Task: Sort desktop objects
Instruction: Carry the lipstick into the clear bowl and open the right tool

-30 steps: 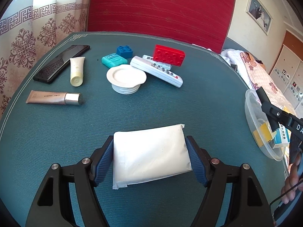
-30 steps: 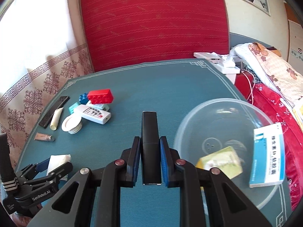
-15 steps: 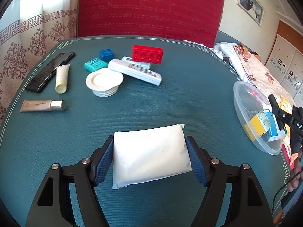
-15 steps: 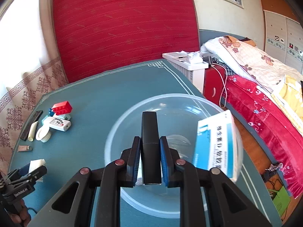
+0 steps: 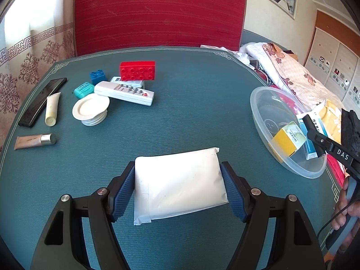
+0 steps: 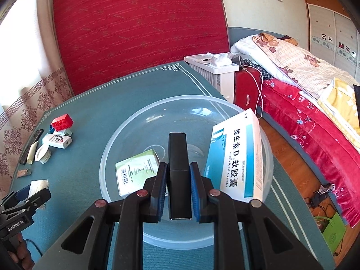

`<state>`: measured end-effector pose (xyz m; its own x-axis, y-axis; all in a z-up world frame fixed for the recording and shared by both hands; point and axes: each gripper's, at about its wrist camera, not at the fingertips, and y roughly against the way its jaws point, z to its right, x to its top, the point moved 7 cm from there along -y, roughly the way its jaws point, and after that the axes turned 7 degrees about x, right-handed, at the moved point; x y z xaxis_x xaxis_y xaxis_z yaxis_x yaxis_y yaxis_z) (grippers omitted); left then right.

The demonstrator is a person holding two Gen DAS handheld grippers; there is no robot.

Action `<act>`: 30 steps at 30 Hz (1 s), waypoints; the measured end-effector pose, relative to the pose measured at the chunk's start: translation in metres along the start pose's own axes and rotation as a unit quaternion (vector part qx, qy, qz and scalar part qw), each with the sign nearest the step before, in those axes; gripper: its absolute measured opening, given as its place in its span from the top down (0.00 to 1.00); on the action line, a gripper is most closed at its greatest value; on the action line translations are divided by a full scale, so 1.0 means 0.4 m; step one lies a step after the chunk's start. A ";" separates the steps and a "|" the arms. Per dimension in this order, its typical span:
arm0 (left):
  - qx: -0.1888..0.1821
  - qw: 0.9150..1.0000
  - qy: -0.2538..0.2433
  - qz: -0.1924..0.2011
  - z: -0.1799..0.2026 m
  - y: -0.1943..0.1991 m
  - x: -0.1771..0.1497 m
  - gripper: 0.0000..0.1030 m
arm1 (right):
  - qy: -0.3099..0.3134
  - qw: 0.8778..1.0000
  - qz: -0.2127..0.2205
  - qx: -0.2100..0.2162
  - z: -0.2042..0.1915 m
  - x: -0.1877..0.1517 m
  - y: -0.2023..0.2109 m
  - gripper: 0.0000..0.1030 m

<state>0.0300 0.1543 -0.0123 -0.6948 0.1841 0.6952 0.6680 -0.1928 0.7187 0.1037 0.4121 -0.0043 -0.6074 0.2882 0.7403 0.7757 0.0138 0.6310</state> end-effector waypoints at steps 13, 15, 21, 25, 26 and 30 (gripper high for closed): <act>-0.008 1.000 -0.019 0.001 0.063 0.006 0.007 0.26 | -0.011 1.000 -0.013 0.008 0.023 -0.020 -0.011 0.78; -0.011 1.000 -0.023 0.005 0.074 0.008 0.015 0.26 | -0.007 1.000 -0.011 0.009 0.018 -0.020 -0.006 0.78; -0.019 0.999 -0.033 0.016 0.112 0.012 0.045 0.26 | -0.007 1.000 -0.010 0.013 0.017 -0.019 -0.001 0.77; -0.024 0.999 -0.039 0.024 0.136 0.011 0.072 0.26 | -0.009 1.000 -0.007 0.013 0.020 -0.017 0.004 0.77; -0.026 0.999 -0.040 0.027 0.144 0.011 0.081 0.26 | -0.010 1.000 -0.007 0.013 0.018 -0.017 0.006 0.77; -0.038 0.998 -0.045 0.036 0.182 0.008 0.118 0.26 | -0.013 1.000 -0.005 0.014 0.026 -0.008 0.005 0.77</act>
<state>0.0188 0.2326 0.0237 -0.6162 0.2525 0.7460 0.6911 -0.2809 0.6659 0.1089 0.4212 -0.0077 -0.6105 0.3123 0.7278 0.7745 0.0432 0.6311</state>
